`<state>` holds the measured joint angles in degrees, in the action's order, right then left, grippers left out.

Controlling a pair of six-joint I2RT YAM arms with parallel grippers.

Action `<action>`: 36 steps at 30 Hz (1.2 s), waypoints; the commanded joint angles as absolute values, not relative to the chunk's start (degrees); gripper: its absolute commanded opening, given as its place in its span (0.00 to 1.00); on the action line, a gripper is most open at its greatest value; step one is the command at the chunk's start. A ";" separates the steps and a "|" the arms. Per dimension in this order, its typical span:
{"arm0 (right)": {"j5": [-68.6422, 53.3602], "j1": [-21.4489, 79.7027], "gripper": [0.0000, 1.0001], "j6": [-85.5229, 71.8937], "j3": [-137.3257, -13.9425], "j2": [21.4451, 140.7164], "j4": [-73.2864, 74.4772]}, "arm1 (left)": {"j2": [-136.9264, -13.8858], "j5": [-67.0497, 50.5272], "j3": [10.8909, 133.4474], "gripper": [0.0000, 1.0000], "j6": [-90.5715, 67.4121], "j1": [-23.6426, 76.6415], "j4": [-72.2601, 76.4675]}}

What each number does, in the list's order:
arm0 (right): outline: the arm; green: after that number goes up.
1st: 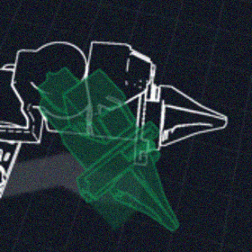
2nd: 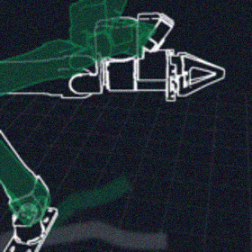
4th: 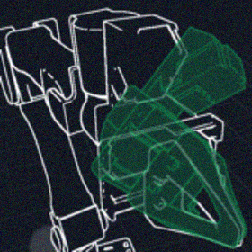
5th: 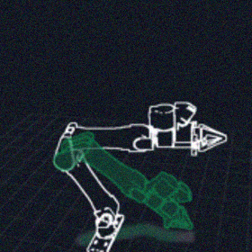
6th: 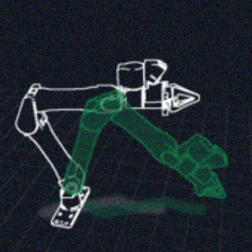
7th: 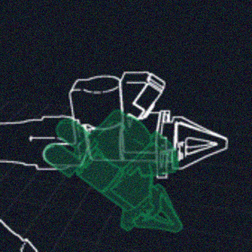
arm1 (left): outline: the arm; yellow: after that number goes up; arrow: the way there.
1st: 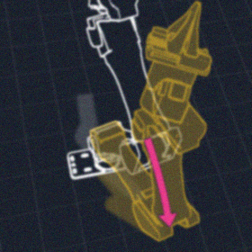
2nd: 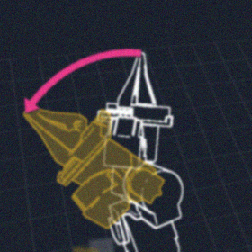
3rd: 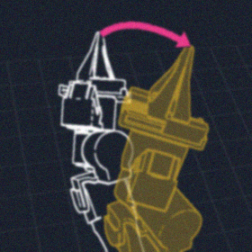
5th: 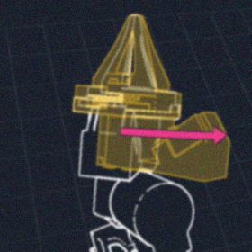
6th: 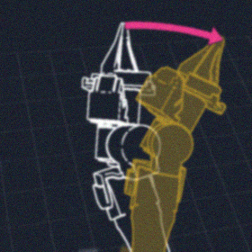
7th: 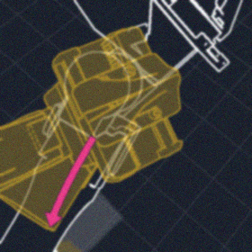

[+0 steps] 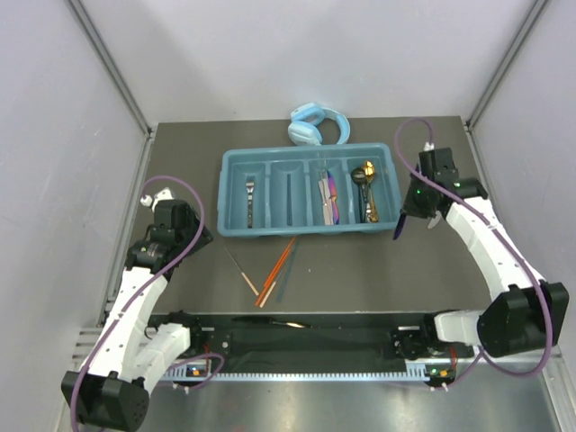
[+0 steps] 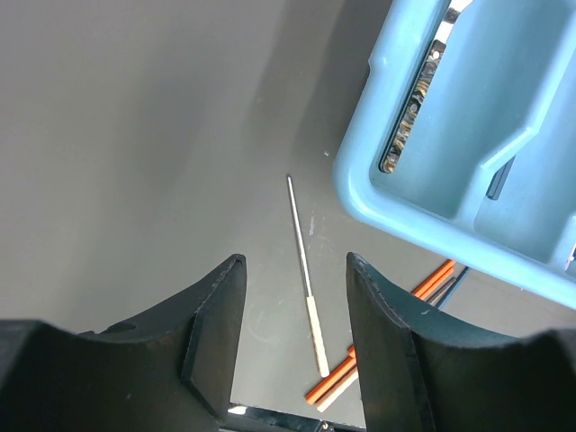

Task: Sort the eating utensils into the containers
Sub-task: Pick up the knife at the center of the board, then place the knife in the storage box.

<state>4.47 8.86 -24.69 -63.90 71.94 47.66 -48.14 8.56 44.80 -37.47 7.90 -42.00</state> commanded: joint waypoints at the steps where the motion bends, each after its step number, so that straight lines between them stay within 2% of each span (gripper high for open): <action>1: 3.96 12.83 0.00 -25.14 -70.13 75.58 47.55 | -47.81 8.70 44.74 0.53 -36.65 7.56 -39.82; 7: 3.69 17.57 0.00 -24.79 -78.03 83.13 47.46 | -47.81 8.88 44.91 0.53 -36.65 7.56 -40.08; 17: 1.15 22.58 0.00 -21.54 -98.77 101.06 50.36 | -48.16 9.49 45.09 0.53 -36.74 7.56 -40.25; 29: -2.37 26.37 0.00 -18.99 -112.22 117.41 53.26 | -47.90 9.76 44.91 0.53 -37.00 7.56 -40.43; 36: -3.34 27.68 0.00 -18.63 -114.08 122.60 54.31 | -47.55 9.32 45.18 0.53 -36.83 7.56 -40.78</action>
